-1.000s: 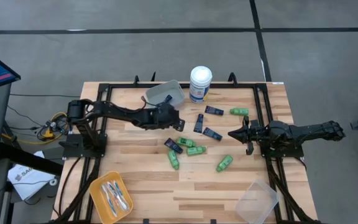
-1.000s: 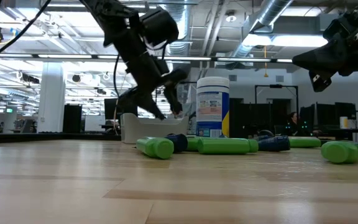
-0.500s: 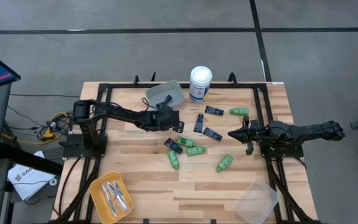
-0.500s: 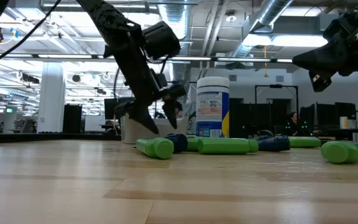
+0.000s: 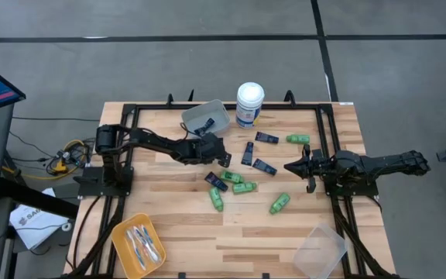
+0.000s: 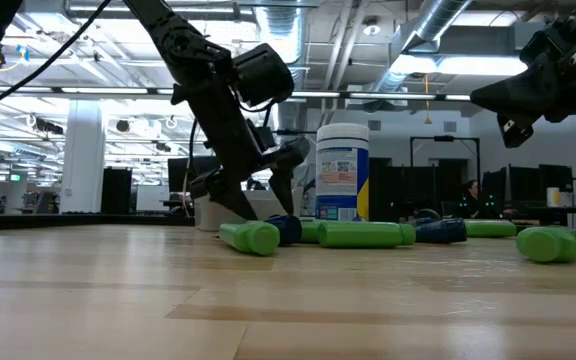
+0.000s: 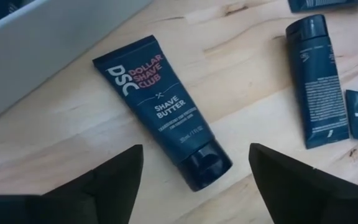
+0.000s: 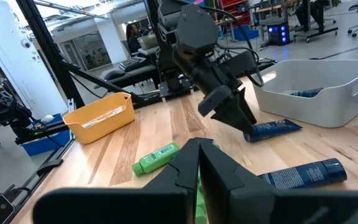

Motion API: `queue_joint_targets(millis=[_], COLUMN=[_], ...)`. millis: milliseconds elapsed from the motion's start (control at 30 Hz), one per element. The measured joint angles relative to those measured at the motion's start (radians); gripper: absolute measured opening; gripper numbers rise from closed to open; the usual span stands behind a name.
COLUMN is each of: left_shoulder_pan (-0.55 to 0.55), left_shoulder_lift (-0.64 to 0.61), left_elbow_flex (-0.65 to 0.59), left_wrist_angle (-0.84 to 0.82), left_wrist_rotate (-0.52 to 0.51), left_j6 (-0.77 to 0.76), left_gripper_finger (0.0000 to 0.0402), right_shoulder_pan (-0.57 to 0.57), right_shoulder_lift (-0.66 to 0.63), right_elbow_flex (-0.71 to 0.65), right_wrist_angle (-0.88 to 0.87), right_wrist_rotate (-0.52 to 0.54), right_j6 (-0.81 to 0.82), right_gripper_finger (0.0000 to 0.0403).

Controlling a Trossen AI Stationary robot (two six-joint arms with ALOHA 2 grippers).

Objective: Pick & Place Travel size toiletries
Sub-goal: Put the dark blue shave cream into the gray bin

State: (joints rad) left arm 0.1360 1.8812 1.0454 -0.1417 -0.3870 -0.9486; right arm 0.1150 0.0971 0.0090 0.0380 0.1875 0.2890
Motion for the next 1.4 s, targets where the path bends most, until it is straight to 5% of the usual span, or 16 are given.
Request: queue_joint_targets(millis=[900,1400], left_shoulder_pan=[-0.017,-0.018], left_shoulder_lift=[0.044,0.037], left_elbow_flex=[0.001,-0.001], left_wrist_angle=[0.004,-0.017], left_wrist_rotate=[0.029,0.073], left_j6=[-0.021,-0.022], left_gripper_finger=[0.0240,0.0109], right_shoulder_pan=[0.000,0.000], right_shoulder_lift=[0.000,0.000], right_elbow_flex=[0.000,0.000], right_wrist_angle=[0.002,0.003], right_wrist_rotate=[-0.002,-0.002], right_j6=[0.000,0.000], right_gripper_finger=[0.0006,0.0006])
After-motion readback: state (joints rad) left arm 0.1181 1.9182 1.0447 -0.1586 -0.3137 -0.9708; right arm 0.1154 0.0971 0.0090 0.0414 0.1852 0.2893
